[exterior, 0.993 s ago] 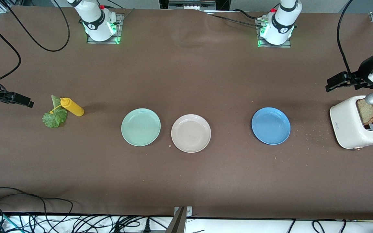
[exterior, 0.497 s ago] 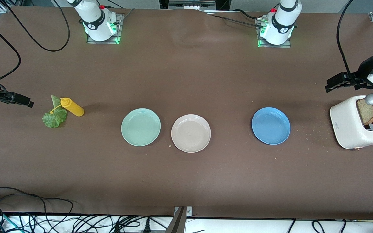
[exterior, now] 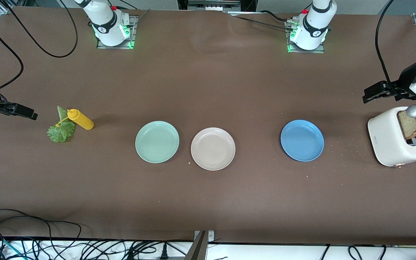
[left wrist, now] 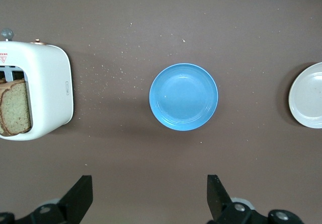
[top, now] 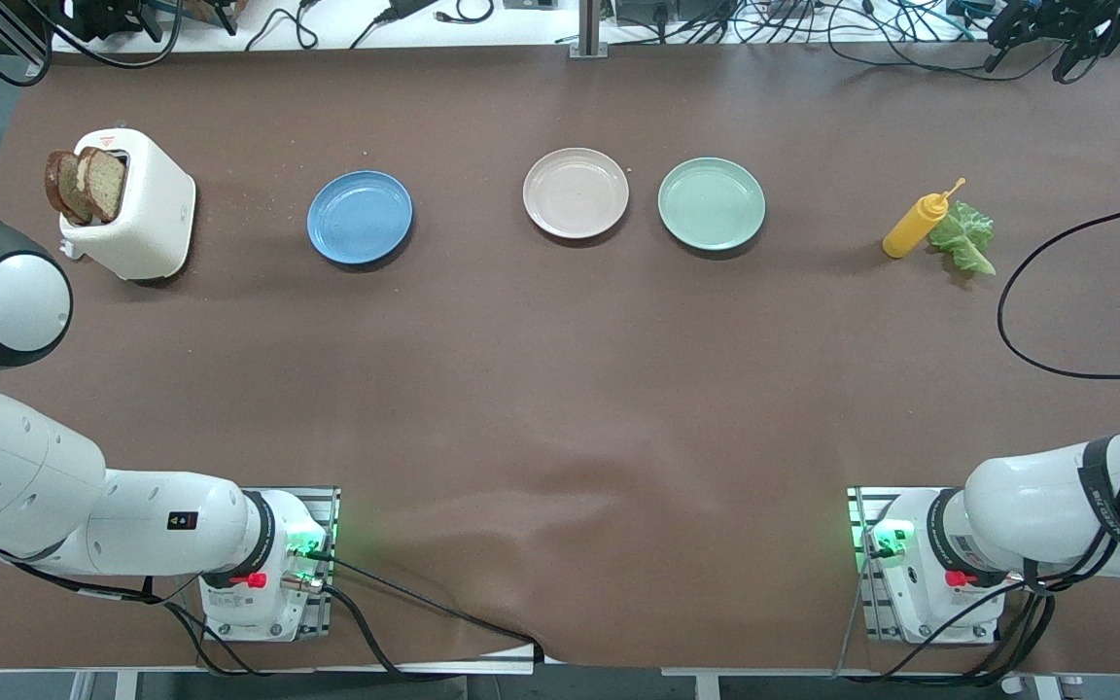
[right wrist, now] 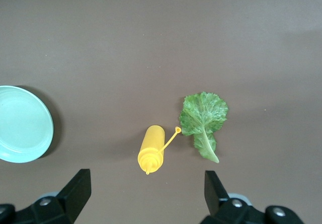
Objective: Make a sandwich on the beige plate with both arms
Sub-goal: 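Move the left gripper down onto a bread slice in the toaster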
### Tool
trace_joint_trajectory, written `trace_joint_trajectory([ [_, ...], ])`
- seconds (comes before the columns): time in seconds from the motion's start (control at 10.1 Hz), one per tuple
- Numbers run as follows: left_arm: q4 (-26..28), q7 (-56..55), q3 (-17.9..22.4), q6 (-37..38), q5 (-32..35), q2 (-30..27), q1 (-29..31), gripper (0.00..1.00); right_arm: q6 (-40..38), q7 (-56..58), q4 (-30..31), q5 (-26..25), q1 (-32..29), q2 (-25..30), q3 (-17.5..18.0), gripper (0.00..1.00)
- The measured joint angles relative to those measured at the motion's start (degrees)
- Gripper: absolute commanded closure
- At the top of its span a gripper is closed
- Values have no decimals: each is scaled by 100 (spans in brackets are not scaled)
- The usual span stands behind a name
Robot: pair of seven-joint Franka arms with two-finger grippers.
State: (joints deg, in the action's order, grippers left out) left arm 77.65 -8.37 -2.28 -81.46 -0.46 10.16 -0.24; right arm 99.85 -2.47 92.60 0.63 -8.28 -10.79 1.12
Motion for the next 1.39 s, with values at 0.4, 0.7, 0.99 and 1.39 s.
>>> trace_joint_trajectory([
  [0.4,0,0,-8,0,0,144,-14,0,0,0,0,0,0,0,-1,0],
  [0.7,0,0,-10,0,0,173,-25,0,0,0,0,0,-1,0,-3,0],
  [0.99,0,0,-6,4,0,209,-23,0,-6,0,0,0,-34,-11,-16,0],
  [1.39,8,0,9,46,0,512,34,0,-3,0,0,0,-50,-12,-16,0],
])
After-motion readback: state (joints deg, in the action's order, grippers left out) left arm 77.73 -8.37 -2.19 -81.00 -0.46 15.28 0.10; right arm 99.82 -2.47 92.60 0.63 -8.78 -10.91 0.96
